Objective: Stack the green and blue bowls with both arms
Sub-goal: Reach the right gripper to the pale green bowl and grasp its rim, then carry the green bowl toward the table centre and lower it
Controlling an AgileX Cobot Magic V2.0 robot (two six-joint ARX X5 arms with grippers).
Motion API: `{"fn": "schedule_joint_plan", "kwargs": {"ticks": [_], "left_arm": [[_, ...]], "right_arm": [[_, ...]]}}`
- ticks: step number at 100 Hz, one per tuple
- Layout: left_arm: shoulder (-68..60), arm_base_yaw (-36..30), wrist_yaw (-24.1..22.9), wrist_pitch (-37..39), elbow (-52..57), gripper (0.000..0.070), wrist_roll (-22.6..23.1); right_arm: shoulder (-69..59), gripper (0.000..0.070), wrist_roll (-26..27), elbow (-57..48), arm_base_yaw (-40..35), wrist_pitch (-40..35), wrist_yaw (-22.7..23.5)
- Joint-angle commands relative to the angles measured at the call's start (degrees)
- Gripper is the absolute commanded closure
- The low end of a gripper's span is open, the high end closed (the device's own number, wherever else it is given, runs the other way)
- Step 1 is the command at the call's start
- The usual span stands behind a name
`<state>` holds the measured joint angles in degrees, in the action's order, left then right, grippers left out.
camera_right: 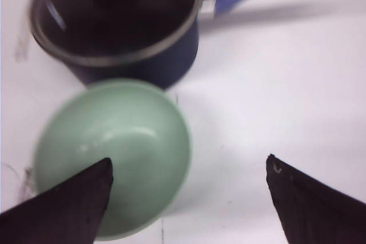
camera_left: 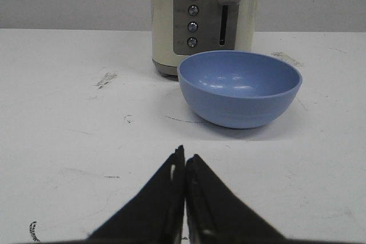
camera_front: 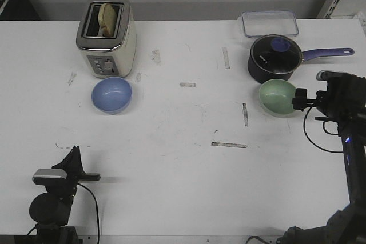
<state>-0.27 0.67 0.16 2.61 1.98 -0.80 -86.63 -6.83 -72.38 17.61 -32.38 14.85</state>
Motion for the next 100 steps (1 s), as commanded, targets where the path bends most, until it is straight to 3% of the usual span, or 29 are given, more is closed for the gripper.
{"fn": "schedule_joint_plan", "kwargs": {"ticks": [1,14,21,33,53,83,100], "left_arm": [[0.09,0.07,0.04,0.90,-0.44,0.0697,-0.31],[0.09,0.07,0.04,0.90,-0.44,0.0697,-0.33],[0.09,0.07,0.04,0.92,-0.44,0.0697,-0.33],[0.09,0.07,0.04,0.92,-0.44,0.0697,-0.33],[0.09,0.07,0.04,0.92,-0.44,0.0697,-0.31],[0.09,0.07,0.04,0.90,-0.44,0.0697,-0.33],[0.09,0.07,0.04,0.90,-0.44,0.0697,-0.33]], "right_arm": [[-4.37,0.0119,-2.51,-0.94,-0.02,0.66,0.17],[-10.60,0.0127,-2.47,-0.94,-0.50,2.34,0.79],[-12.70,0.0181,-2.51,-0.94,-0.79,3.13,0.76],[-14.51,0.0350,-2.47,-0.94,-0.85,4.44,0.79],[-14.69,0.0700,-2.49,-0.94,-1.07,6.19,0.81],[-12.48,0.0700,-1.77,-2.43,-1.16,6.38,0.81],[-8.02,0.0700,1.55,-6.64,-2.34,2.47,2.58]]}}
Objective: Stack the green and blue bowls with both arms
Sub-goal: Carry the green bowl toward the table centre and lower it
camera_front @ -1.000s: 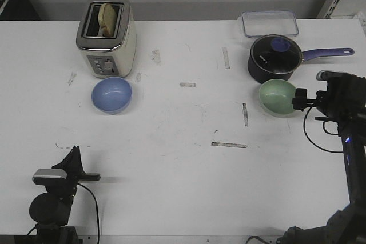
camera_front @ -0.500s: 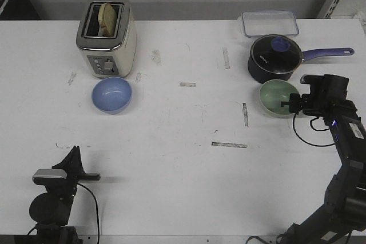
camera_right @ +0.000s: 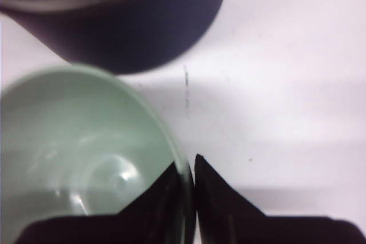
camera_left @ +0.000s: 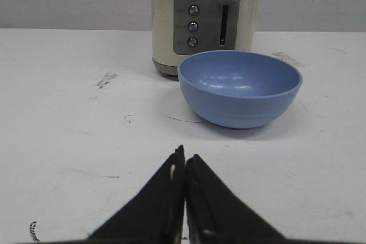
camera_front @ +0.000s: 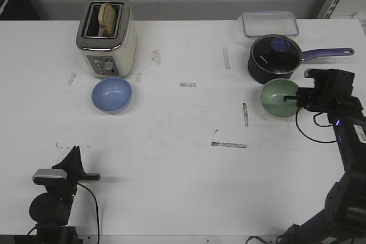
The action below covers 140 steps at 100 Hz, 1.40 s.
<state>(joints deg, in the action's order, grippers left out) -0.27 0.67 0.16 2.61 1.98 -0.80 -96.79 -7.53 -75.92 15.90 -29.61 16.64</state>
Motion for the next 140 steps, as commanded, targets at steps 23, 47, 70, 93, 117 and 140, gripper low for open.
{"fn": "schedule_joint_plan", "kwargs": {"ticks": [23,47,70,93,117,140], "left_arm": [[0.09,0.07,0.04,0.90,-0.44,0.0697,-0.31],[0.09,0.07,0.04,0.90,-0.44,0.0697,-0.31],[0.09,0.07,0.02,0.90,-0.44,0.0697,-0.31],[0.09,0.07,0.02,0.90,-0.44,0.0697,-0.31],[0.09,0.07,0.02,0.87,-0.44,0.0697,-0.31],[0.09,0.07,0.02,0.87,-0.44,0.0697,-0.31]], "right_arm": [[8.96,0.0700,6.32,-9.42,-10.49,-7.89,4.09],[11.21,0.0700,7.19,-9.49,-28.68,-16.24,5.77],[9.05,0.0700,6.14,-5.73,-44.37,-17.09,1.60],[3.85,0.0700,5.60,-0.92,-51.36,-13.60,0.83],[-2.16,0.0700,4.37,-0.55,-51.87,-12.41,0.72],[-3.58,0.0699,2.97,-0.55,-51.84,-11.72,-2.12]]}}
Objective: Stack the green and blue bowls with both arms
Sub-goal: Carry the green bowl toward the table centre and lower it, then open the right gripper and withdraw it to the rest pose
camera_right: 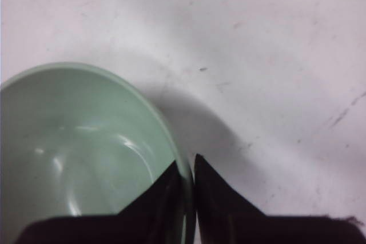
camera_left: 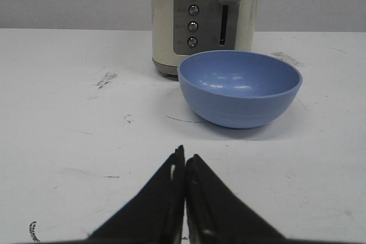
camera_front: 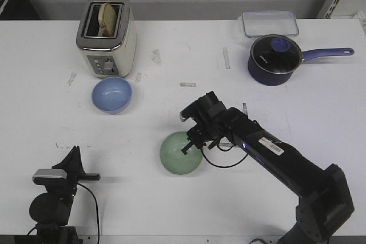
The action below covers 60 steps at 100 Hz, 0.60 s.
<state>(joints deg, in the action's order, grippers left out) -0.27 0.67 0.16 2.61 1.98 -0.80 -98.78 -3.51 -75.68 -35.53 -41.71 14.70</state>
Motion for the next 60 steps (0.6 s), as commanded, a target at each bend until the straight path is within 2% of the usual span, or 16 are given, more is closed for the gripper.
{"fn": "schedule_joint_plan", "kwargs": {"ticks": [1,9,13,16,26,31,54,60], "left_arm": [[0.09,0.07,0.02,0.87,-0.44,0.0697,-0.31],[0.09,0.07,0.02,0.87,-0.44,0.0697,-0.31],[0.09,0.07,0.02,0.87,-0.44,0.0697,-0.31],[0.09,0.07,0.02,0.87,-0.44,0.0697,-0.31],[0.09,0.07,0.02,0.87,-0.44,0.0697,-0.31],[0.09,0.07,0.02,0.87,-0.44,0.0697,-0.31],[0.09,0.07,0.02,0.90,-0.44,0.0696,-0.33],[0.09,0.07,0.02,0.90,-0.44,0.0696,-0.33]], "right_arm": [[-1.60,0.0699,-1.05,-0.79,-0.39,0.39,-0.15],[-1.60,0.0687,-1.05,-0.79,-0.42,0.42,-0.07],[-1.60,0.0652,-1.05,-0.79,-0.42,0.33,0.42],[-1.60,0.0584,-1.05,-0.79,-0.42,0.13,0.85],[-1.55,0.0231,-1.01,-0.79,-0.42,-0.39,2.56],[-1.31,0.0132,-0.76,-0.81,-0.42,-0.68,3.02],[3.85,0.0125,-0.37,-1.49,-0.31,-0.94,3.19],[6.36,0.0146,-0.35,-2.12,0.09,-0.72,3.26]]}}
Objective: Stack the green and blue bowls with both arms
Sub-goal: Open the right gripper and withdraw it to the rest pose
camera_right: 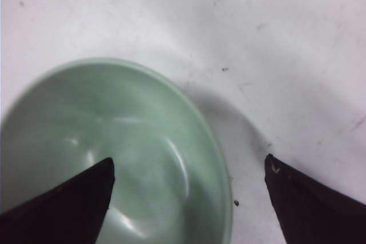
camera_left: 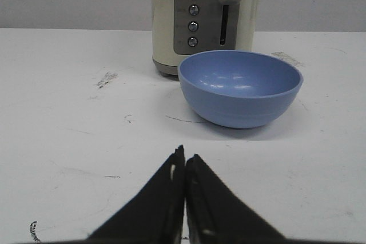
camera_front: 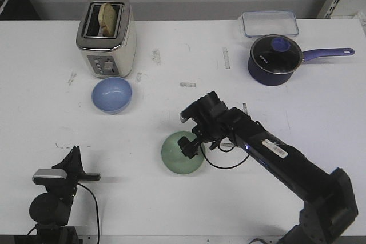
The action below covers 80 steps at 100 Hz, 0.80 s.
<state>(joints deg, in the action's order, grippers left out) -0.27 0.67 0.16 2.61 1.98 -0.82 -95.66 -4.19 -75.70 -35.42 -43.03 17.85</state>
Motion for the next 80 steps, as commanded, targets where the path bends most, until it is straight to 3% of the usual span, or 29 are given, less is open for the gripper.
{"fn": "schedule_joint_plan", "kwargs": {"ticks": [1,7,12,26,43,54,80], "left_arm": [[0.09,0.07,0.02,0.90,-0.44,0.0697,-0.31],[0.09,0.07,0.02,0.90,-0.44,0.0696,-0.33],[0.09,0.07,0.04,0.90,-0.44,0.0697,-0.42],[0.09,0.07,0.04,0.87,-0.44,0.0697,-1.84],[0.09,0.07,0.04,0.87,-0.44,0.0697,-1.84],[0.09,0.07,0.04,0.66,-0.44,0.0697,-1.84],[0.09,0.07,0.04,0.07,-0.44,0.0697,-1.84]], "right_arm": [[3.50,0.0150,0.33,-2.14,0.02,0.63,0.09],[6.45,0.0211,0.33,-2.62,0.72,1.31,0.07],[9.14,0.0306,0.33,-2.73,1.60,2.34,0.04],[17.40,0.0700,0.28,-2.73,5.92,3.74,-1.03],[25.27,0.0700,-0.79,-2.54,14.10,2.19,-7.76],[30.42,0.0700,-1.22,0.24,21.20,1.81,-8.79],[47.63,0.0700,-1.09,22.56,29.90,10.67,-8.94]]}}
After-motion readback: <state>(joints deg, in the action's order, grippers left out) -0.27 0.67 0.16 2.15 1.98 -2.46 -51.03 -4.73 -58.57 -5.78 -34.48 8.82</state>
